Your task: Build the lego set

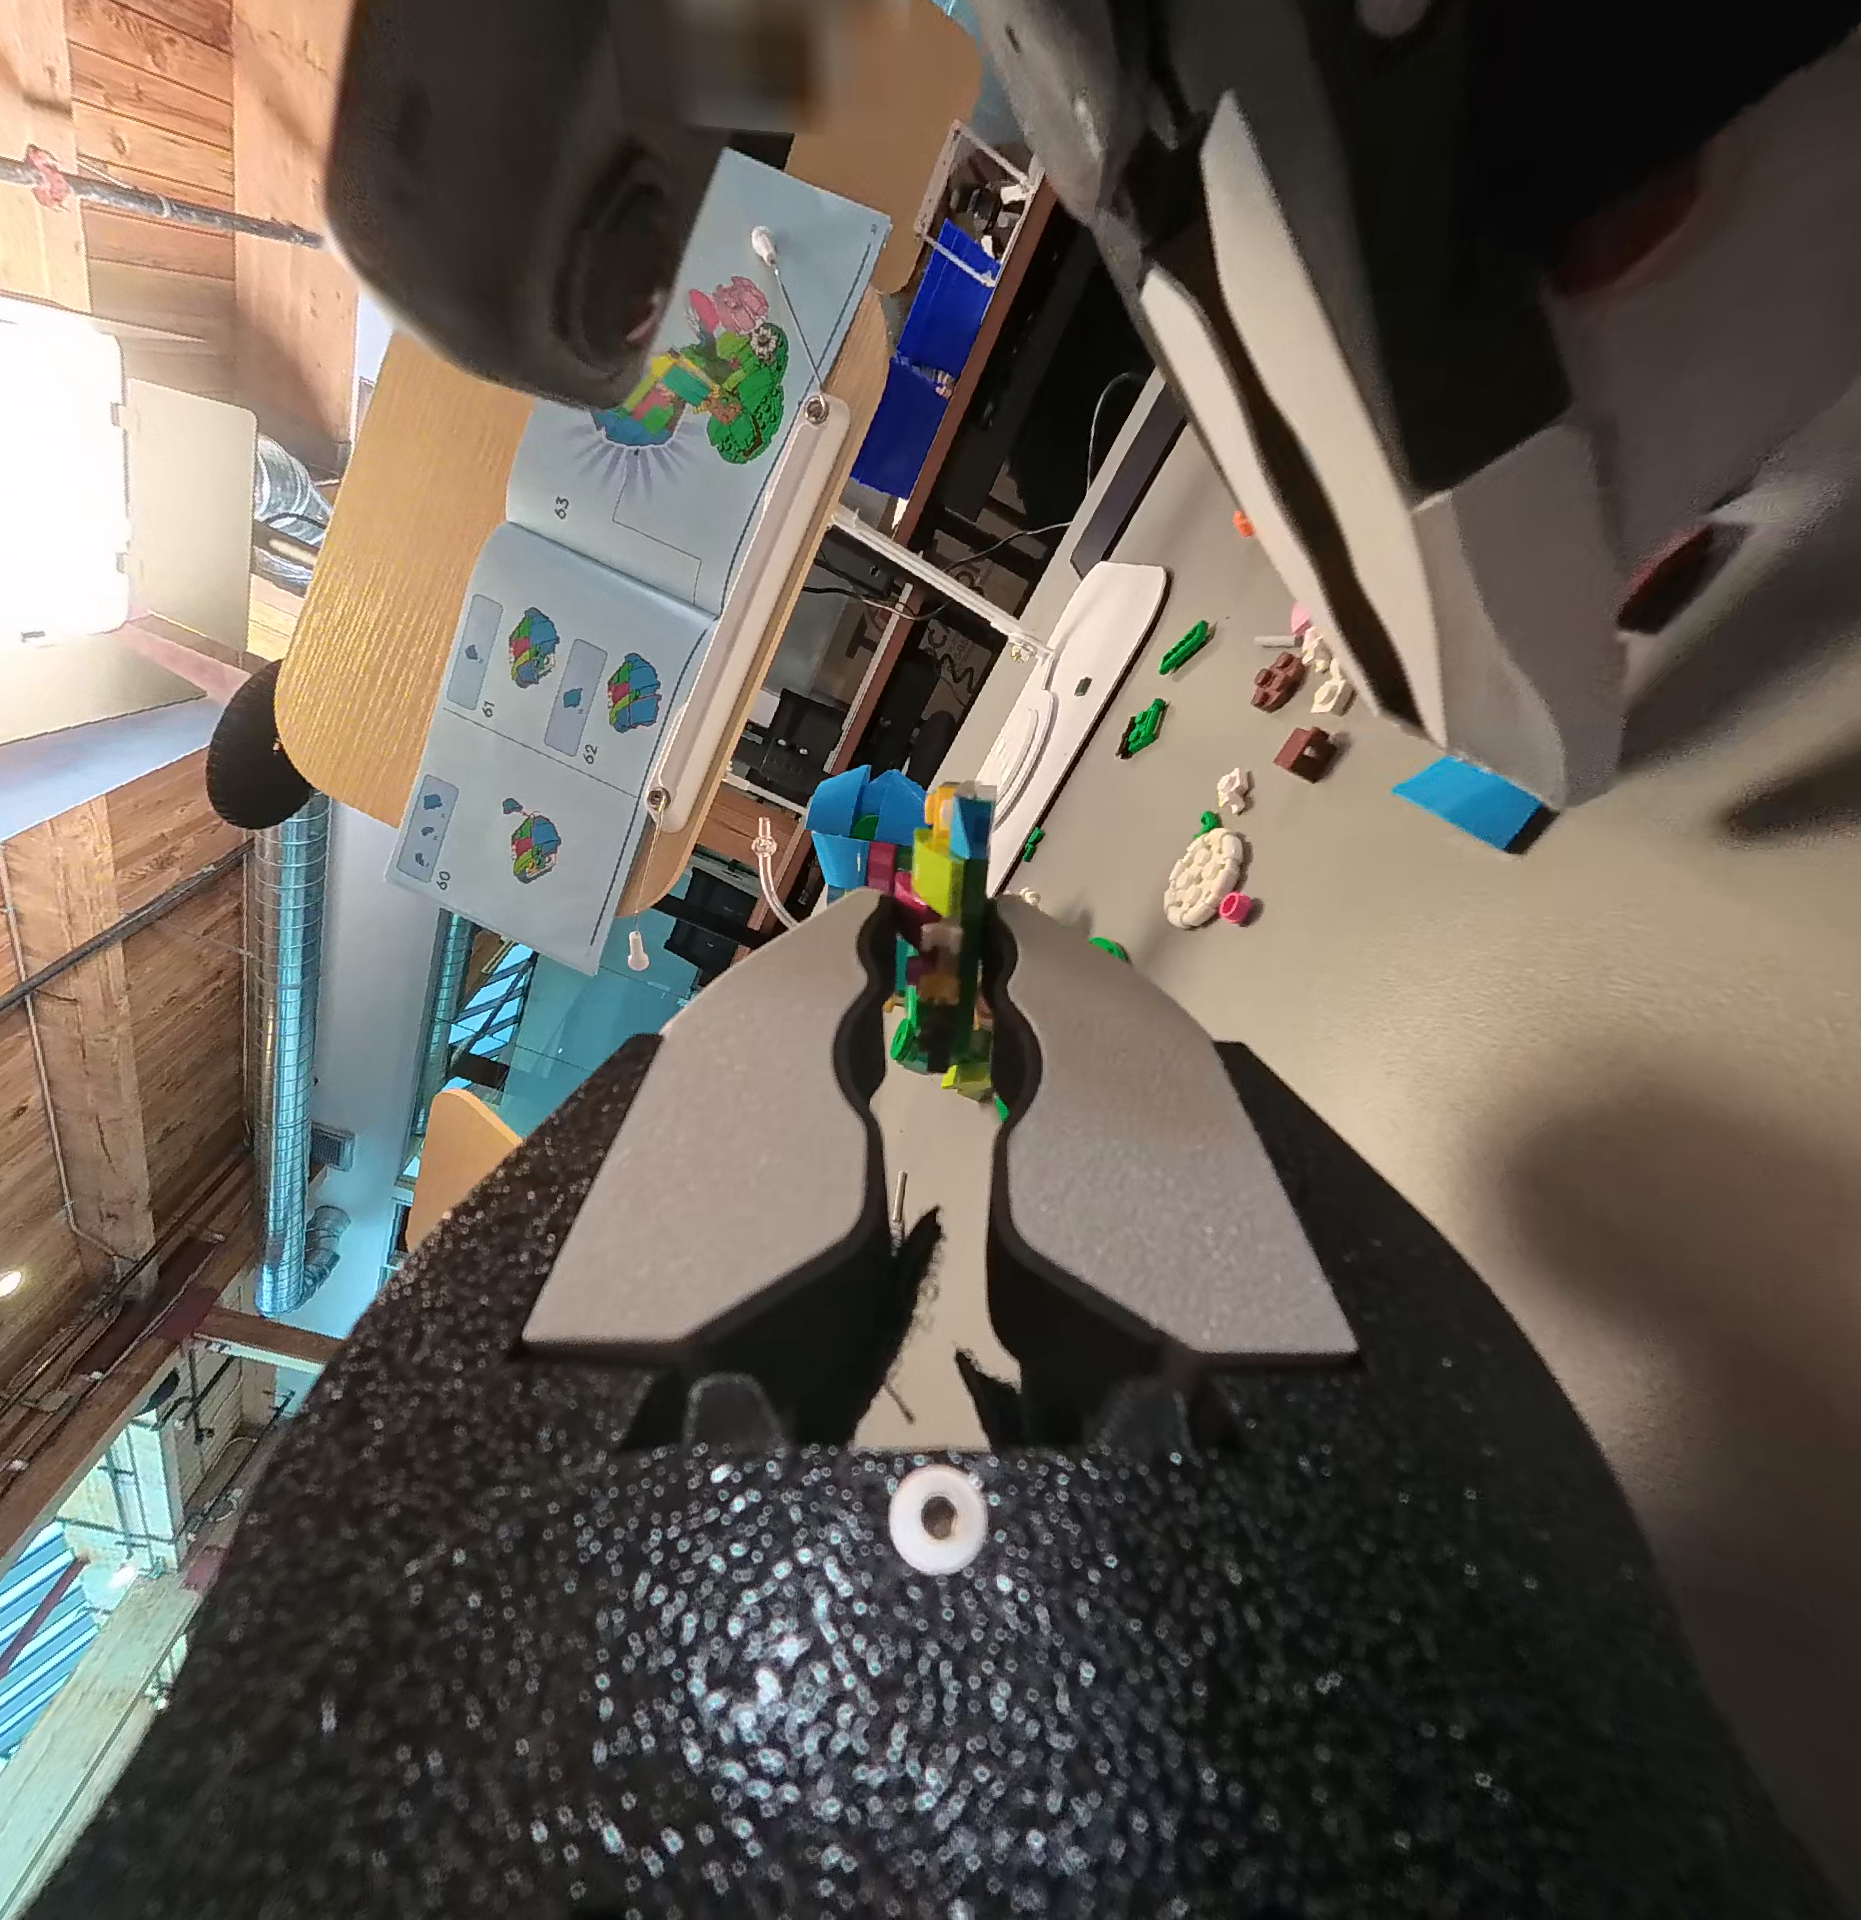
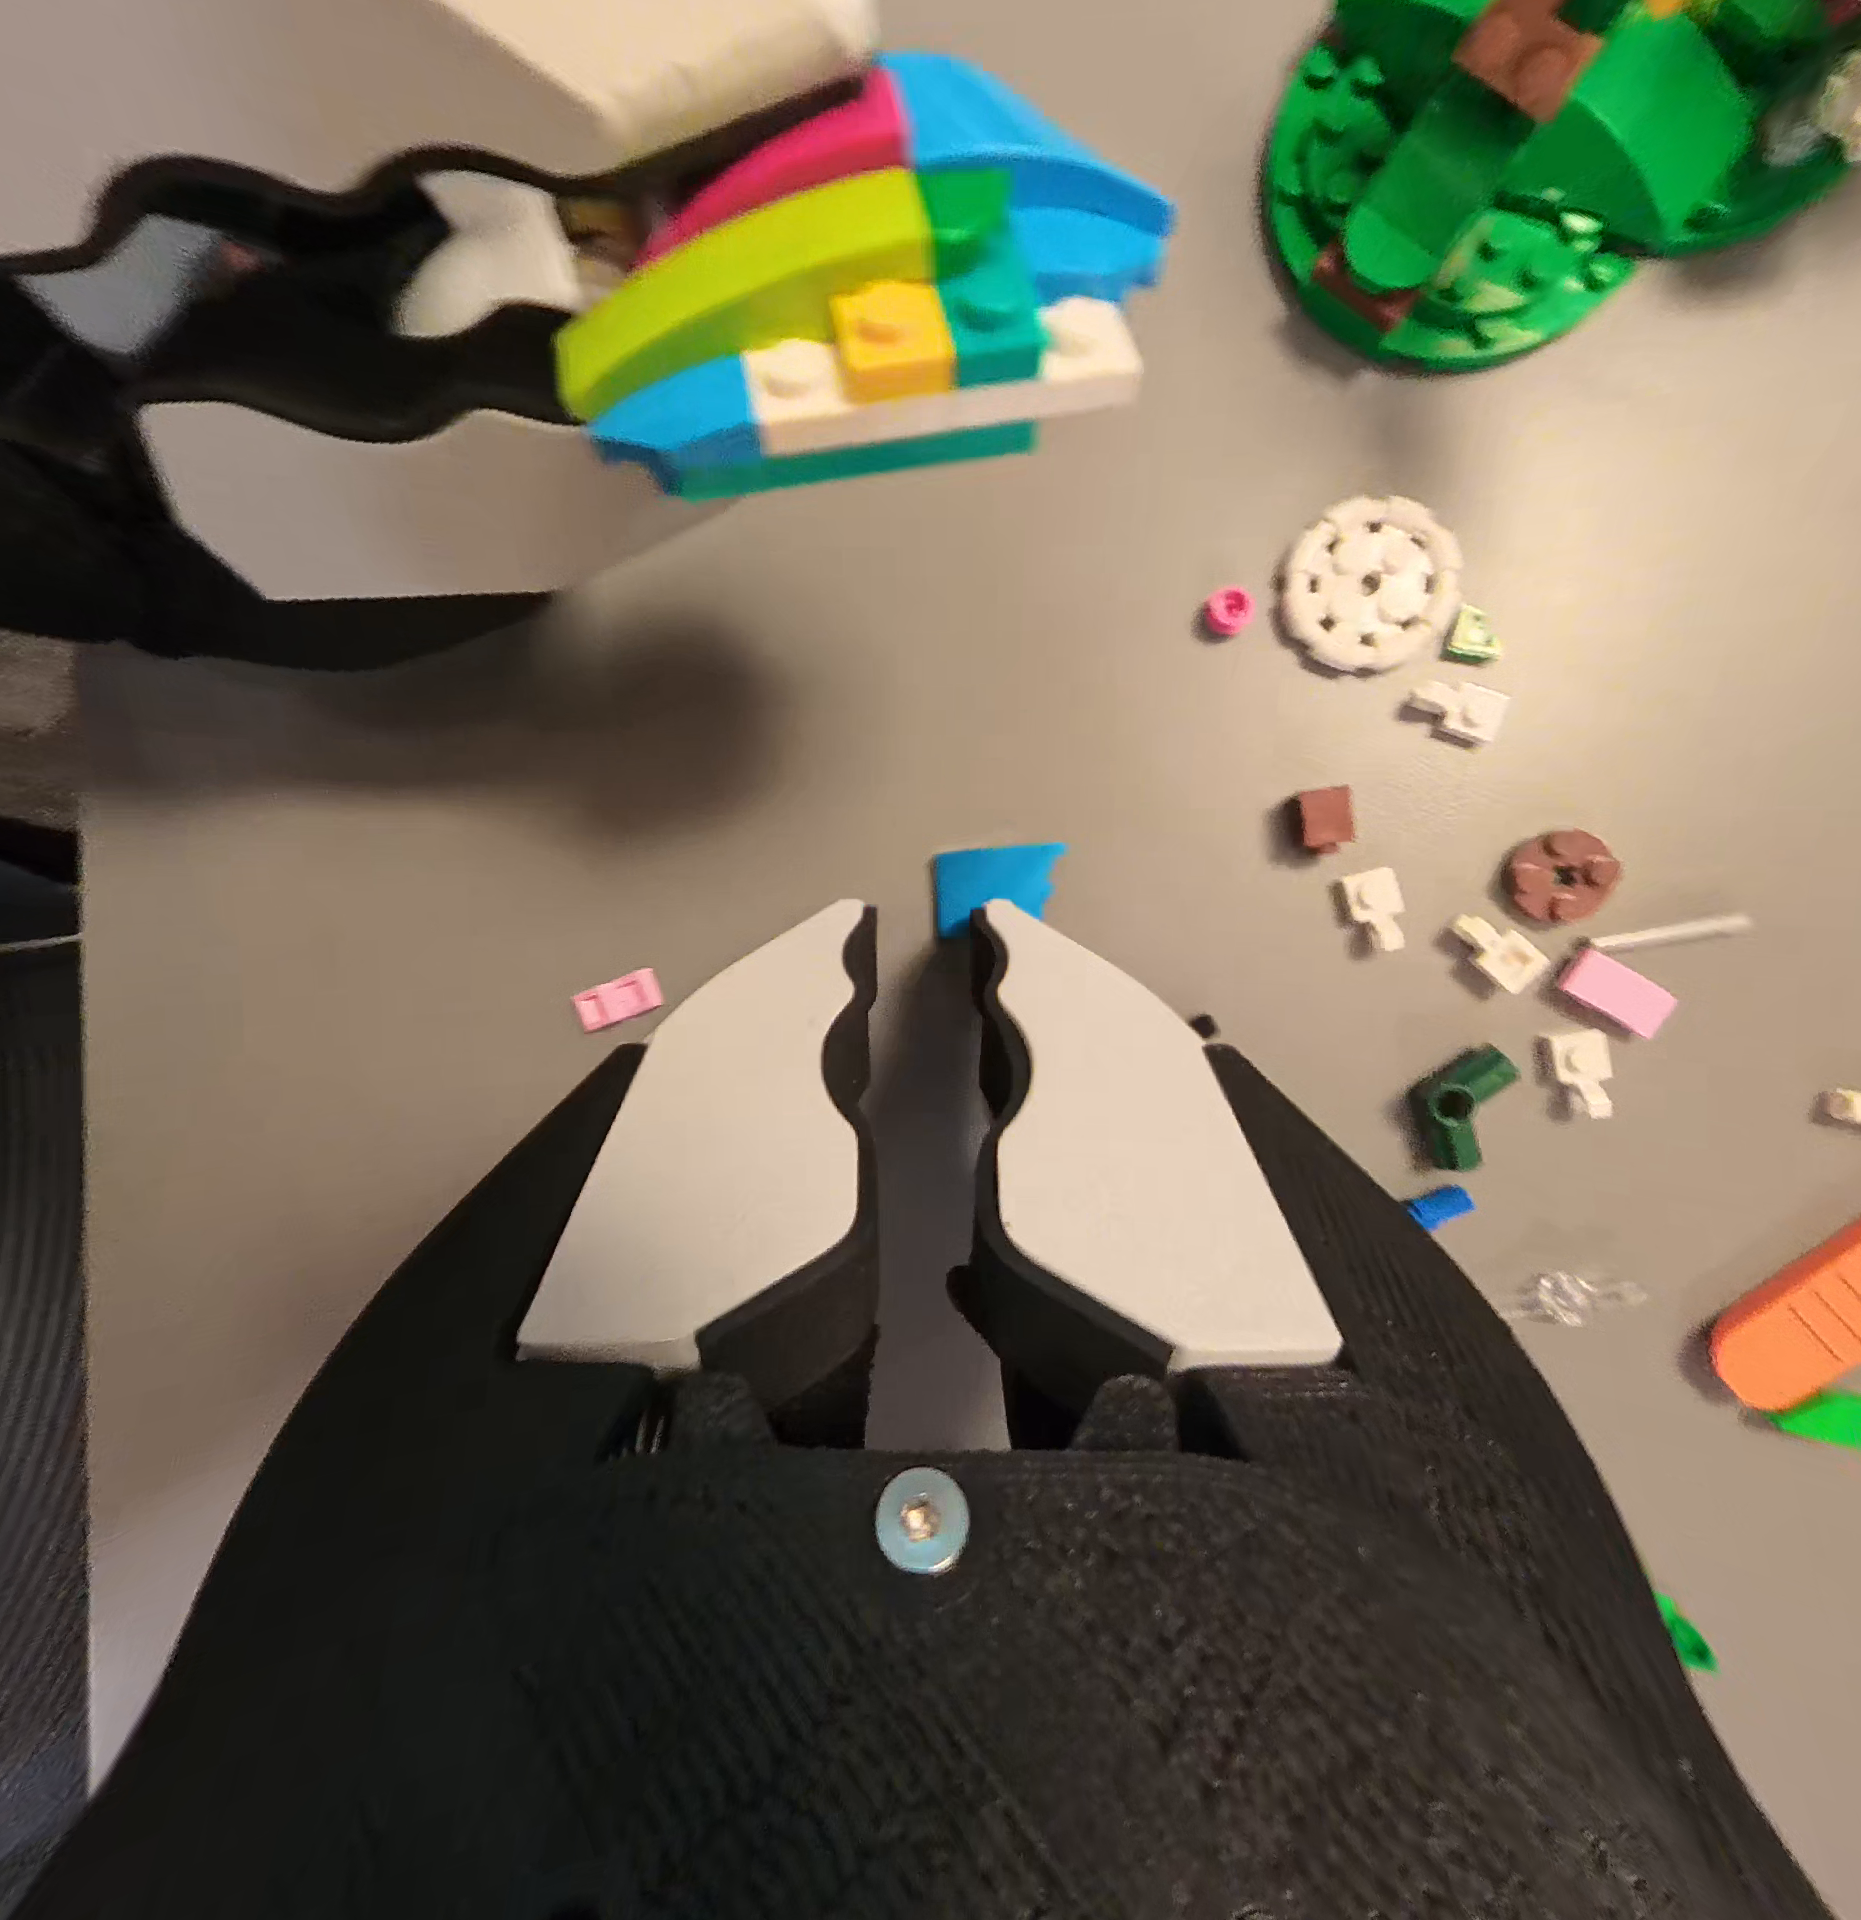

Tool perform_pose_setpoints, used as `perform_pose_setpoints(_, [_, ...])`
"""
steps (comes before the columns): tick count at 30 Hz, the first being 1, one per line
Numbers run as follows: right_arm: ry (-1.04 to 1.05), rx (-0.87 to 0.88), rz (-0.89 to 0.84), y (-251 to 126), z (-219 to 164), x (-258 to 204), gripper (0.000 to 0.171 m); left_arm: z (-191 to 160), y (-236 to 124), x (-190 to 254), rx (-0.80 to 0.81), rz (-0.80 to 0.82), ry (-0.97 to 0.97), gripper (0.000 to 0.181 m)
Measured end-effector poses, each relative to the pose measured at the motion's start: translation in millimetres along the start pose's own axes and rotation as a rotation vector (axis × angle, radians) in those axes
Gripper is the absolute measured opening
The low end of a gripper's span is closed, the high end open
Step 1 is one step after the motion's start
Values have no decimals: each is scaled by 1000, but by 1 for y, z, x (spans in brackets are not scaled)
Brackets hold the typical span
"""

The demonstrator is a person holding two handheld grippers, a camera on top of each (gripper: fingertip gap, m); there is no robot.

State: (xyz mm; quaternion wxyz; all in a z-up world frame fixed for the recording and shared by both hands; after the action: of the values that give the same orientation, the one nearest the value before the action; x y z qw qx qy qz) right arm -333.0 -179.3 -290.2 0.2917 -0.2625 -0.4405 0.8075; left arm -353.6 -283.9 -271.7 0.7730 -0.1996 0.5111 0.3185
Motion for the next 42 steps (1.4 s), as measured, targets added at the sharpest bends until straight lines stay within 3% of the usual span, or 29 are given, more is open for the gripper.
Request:
perform_pose_setpoints(16, [-90, -62, -23, -2, -11, 0, 11, 1, -1, -2, 9, 3, 1, 15])
perform_pose_setpoints(28, [-124, 55, 25, 7, 4, -5, 12, 1, -2, -3, 9, 10, -4, 15])
perform_pose_setpoints(42, [-265, 75, -80, -6, -1, 10, 14, -1, -2, -6, -9, 27, -27, 15])
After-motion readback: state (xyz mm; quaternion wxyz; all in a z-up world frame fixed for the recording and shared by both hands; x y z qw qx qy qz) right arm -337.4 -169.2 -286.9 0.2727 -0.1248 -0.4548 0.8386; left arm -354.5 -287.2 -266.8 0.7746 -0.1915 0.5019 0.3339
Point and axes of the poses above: each gripper's, where its closed fingertips meet, y out along the fingers, z out of its top, x = y × z across the jaws, the point moved 6 cm from there along -y, back along the fingers, and after that the axes turned 3 degrees about y, right-handed, at the moved point
